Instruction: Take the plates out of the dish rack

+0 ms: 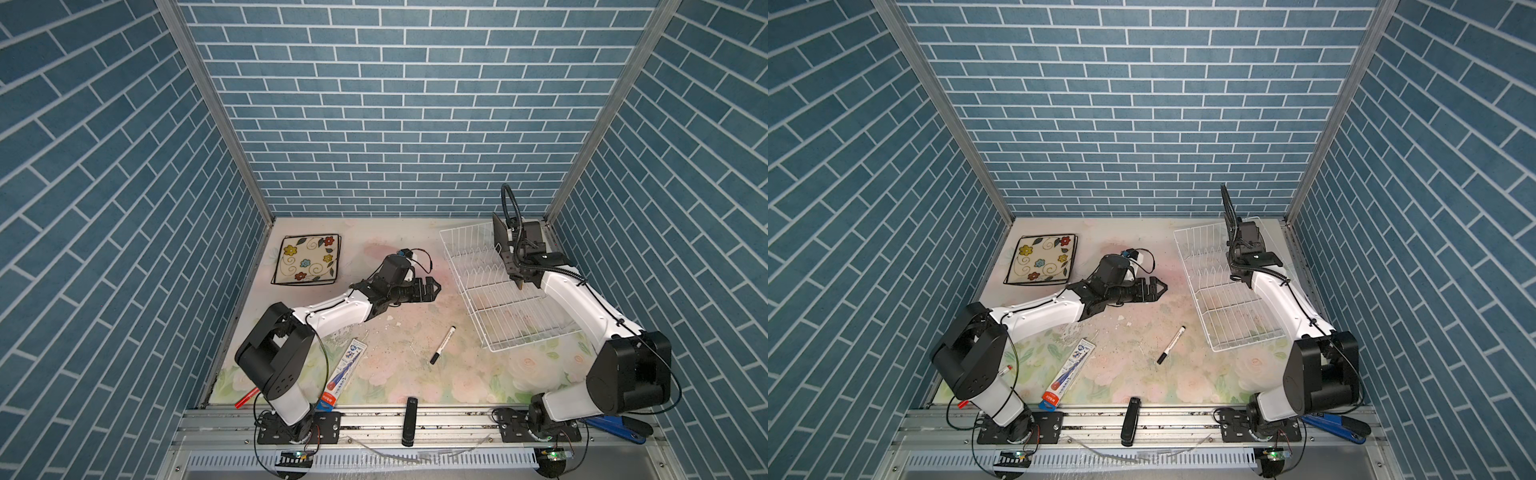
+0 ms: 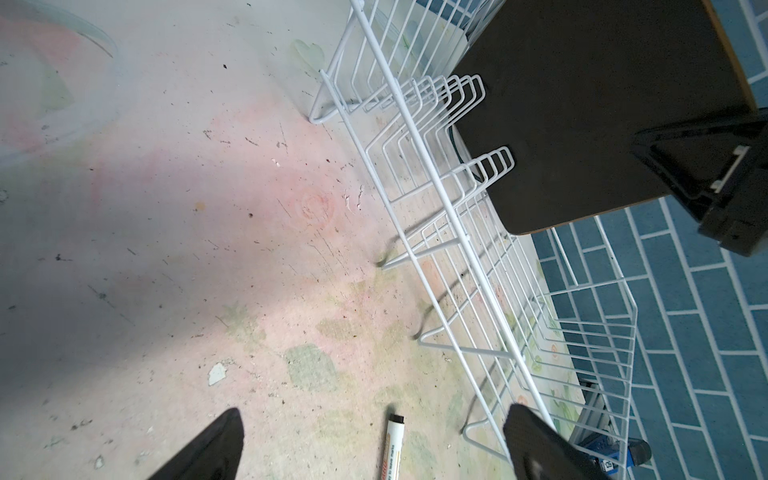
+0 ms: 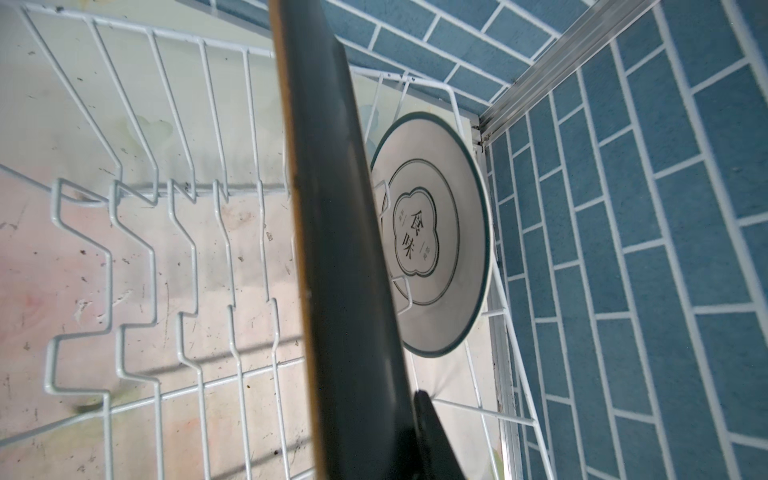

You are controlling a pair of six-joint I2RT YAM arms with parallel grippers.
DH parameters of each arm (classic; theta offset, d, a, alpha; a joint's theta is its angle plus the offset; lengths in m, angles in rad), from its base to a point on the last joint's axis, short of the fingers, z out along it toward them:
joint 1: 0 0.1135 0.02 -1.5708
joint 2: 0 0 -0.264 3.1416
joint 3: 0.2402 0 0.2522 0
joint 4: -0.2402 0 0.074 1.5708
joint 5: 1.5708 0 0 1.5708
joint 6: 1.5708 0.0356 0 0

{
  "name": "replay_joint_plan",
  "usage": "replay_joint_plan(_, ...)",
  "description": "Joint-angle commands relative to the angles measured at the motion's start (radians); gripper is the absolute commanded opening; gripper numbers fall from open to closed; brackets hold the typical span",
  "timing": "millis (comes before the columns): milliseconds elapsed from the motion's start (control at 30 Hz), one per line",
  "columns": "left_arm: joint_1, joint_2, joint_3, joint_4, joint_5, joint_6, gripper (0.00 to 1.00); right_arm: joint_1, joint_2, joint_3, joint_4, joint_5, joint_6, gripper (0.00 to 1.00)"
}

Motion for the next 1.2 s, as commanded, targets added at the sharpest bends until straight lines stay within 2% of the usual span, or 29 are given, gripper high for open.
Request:
replay_joint_plan(0,-0.006,-0.019,-0.007,0.002,-0.010,0.016,1.00,0.009,-0.075,0.008,0.146,0.018,0.018,0.00)
replay_joint_plan(1167,0.002,-0.057,-0.023,0.029,-0.017,0.003,1.00,0.069,-0.215,0.038,0.173,0.103,-0.038,0.00)
